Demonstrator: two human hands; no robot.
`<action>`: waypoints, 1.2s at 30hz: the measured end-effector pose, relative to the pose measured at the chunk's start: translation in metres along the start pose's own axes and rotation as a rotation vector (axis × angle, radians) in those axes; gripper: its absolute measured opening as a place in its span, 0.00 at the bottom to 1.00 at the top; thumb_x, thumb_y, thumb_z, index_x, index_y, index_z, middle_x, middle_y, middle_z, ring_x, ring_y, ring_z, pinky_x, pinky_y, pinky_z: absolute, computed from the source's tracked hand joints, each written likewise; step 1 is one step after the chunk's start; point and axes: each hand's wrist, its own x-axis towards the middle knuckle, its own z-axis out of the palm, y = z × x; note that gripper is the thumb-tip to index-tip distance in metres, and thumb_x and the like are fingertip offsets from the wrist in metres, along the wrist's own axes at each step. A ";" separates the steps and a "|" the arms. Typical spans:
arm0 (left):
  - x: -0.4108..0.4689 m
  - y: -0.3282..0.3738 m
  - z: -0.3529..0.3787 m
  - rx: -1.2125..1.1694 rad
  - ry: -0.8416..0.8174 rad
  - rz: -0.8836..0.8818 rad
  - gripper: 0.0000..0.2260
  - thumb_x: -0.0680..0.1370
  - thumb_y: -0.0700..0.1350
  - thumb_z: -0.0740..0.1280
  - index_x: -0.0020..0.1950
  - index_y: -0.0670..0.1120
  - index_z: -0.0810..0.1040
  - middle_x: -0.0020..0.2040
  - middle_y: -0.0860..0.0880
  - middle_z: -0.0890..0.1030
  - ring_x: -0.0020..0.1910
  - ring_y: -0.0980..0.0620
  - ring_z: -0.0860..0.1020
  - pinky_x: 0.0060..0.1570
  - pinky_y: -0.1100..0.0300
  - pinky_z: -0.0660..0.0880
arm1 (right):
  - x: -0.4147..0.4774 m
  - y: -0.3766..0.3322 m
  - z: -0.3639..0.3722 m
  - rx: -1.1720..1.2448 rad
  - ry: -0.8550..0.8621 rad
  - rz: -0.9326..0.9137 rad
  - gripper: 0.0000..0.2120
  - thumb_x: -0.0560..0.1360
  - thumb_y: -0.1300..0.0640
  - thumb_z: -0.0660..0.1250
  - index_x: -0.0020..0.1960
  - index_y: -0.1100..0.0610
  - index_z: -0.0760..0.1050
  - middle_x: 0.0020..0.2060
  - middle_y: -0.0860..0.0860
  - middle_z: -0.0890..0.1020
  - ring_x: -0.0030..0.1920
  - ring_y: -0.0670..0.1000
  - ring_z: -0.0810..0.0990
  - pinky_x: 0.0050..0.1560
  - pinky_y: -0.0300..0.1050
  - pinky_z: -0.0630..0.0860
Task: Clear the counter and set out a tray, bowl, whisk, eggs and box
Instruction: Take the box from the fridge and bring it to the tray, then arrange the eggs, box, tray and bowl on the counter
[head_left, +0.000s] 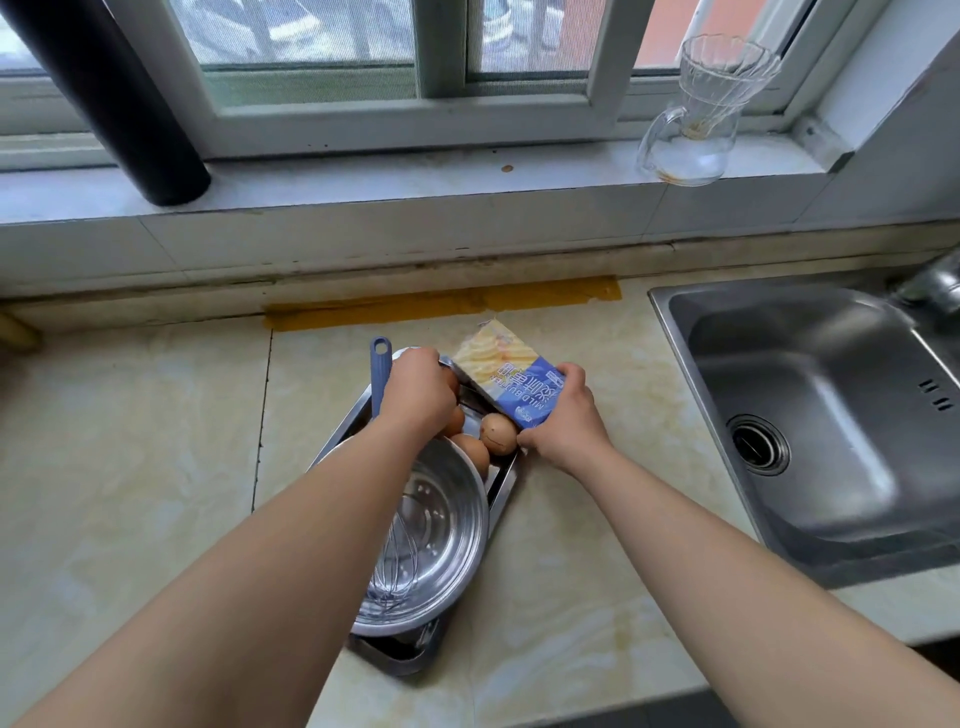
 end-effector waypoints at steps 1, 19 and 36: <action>-0.001 -0.002 0.000 -0.025 0.007 -0.007 0.15 0.74 0.34 0.63 0.60 0.38 0.76 0.46 0.44 0.75 0.46 0.45 0.74 0.43 0.56 0.70 | -0.001 0.000 0.000 -0.006 -0.009 0.000 0.44 0.63 0.64 0.76 0.71 0.56 0.55 0.67 0.57 0.67 0.63 0.56 0.72 0.54 0.40 0.69; -0.055 -0.023 -0.010 -0.329 0.210 -0.042 0.10 0.78 0.35 0.60 0.53 0.44 0.80 0.46 0.46 0.78 0.44 0.48 0.73 0.40 0.61 0.67 | -0.029 -0.011 0.010 -0.101 -0.151 -0.022 0.51 0.67 0.64 0.73 0.77 0.56 0.42 0.70 0.56 0.61 0.67 0.58 0.69 0.59 0.46 0.70; -0.141 -0.110 -0.025 -0.309 0.390 -0.320 0.17 0.76 0.38 0.62 0.64 0.41 0.76 0.61 0.41 0.79 0.60 0.42 0.76 0.59 0.56 0.71 | -0.100 -0.021 0.020 -0.209 -0.190 -0.122 0.03 0.72 0.64 0.64 0.45 0.60 0.74 0.41 0.55 0.75 0.43 0.55 0.71 0.40 0.40 0.66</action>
